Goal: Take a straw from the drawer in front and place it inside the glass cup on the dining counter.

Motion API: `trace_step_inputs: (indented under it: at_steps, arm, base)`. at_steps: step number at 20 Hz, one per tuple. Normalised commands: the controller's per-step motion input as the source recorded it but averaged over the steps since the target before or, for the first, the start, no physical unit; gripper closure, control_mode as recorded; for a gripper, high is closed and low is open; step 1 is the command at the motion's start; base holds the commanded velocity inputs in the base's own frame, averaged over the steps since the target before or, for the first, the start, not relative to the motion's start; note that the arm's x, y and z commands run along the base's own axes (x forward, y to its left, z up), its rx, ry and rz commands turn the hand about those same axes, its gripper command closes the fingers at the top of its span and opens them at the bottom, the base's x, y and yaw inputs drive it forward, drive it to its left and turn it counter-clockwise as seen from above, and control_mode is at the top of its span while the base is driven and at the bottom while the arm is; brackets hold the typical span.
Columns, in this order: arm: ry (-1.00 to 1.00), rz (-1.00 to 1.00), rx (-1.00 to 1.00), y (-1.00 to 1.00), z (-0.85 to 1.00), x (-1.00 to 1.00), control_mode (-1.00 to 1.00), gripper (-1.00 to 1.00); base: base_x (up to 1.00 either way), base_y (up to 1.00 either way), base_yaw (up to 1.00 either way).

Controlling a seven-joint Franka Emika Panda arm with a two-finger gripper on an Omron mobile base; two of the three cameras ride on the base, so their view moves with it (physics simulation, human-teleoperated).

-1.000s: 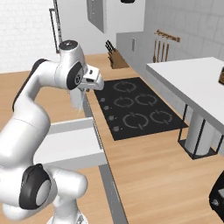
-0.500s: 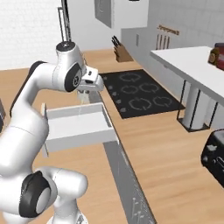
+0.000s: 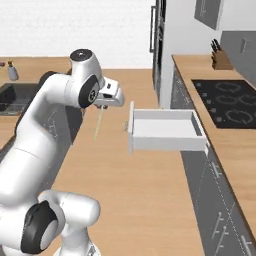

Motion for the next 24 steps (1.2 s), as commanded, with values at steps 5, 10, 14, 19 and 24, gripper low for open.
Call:
trace_step_inputs:
  at_steps: [5,10,14,19,24]
  arm:
    - [0.00,0.00,0.00,0.00,0.00,0.00,1.00,1.00]
    - [0.00,0.00,0.00,0.00,0.00,0.00,1.00,1.00]
    - [0.00,0.00,0.00,0.00,0.00,0.00,1.00,1.00]
    - [0.00,0.00,0.00,0.00,0.00,0.00,1.00,1.00]
    - [0.00,0.00,0.00,0.00,0.00,0.00,1.00,1.00]
  base:
    - [-1.00,0.01,0.44]
    - [-1.00,0.00,0.07]
    - [-0.94,0.06,0.00]
    - [-0.23,0.80,-0.03]
    - [0.00,1.00,-0.09]
